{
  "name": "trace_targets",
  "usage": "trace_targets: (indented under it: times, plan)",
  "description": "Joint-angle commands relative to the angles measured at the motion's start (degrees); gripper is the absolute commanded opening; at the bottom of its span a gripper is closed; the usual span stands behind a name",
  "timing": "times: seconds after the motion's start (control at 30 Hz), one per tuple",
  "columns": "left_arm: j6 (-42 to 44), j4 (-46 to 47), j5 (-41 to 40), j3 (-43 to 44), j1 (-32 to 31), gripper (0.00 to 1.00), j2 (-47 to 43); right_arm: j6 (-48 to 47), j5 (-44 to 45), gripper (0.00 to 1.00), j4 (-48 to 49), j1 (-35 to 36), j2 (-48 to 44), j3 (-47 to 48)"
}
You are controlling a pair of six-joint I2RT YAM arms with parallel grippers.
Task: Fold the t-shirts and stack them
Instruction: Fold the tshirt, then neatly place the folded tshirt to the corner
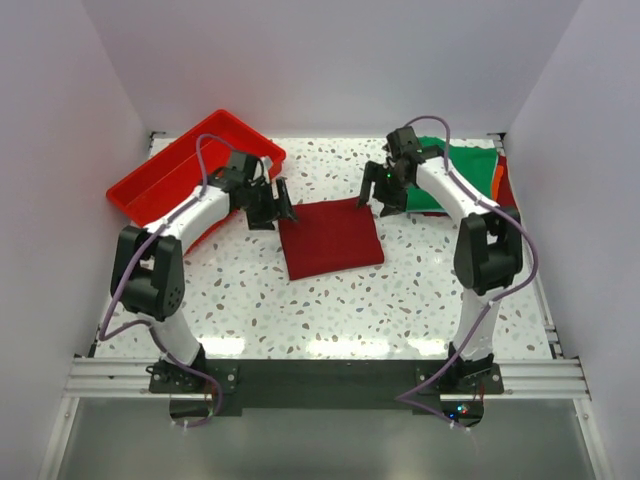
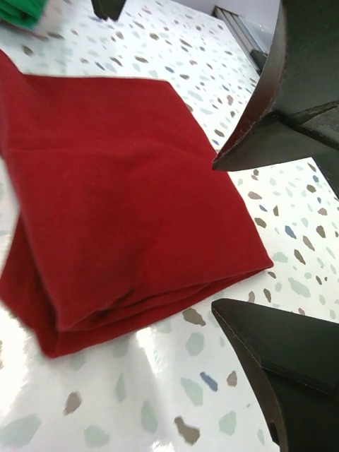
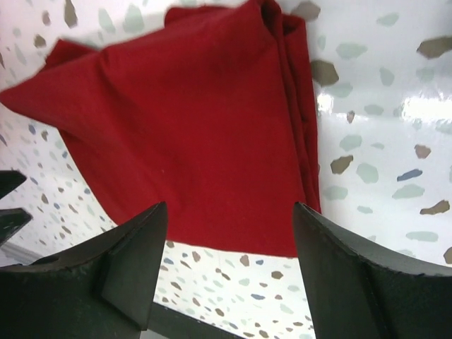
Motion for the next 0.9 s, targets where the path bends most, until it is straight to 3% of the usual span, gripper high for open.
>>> trace_targets:
  times: [0.0,0.27,0.6,0.73,0.87]
  plan:
    - [1.73,1.27,-2.14,-3.01,-2.36,0.78,0.63,-2.09,-5.2,0.75,4.65,-0.71,-4.1,-5.53]
    - [3.22,2.24,-6.09,-4.86,-3.15,0.8,4.32,-7.54,-12.16,0.89,10.54,-4.14,-5.08,-12.84]
    - [3.66,7.77,-4.61,-5.21,-3.15,0.8,10.47,-10.98,-15.06,0.91,14.76,-5.63,-0.51,-13.72]
    - [3.31,9.53,-3.29,-5.57,-3.15,0.72,11.61,-11.06,-17.17,0.91,16.34,-6.42,1.34,-14.25]
    - [3.4,9.36,-3.11,-5.92,-3.15,0.57,12.23,-11.76,-18.14,0.91,16.96,-6.6,2.92,-14.43]
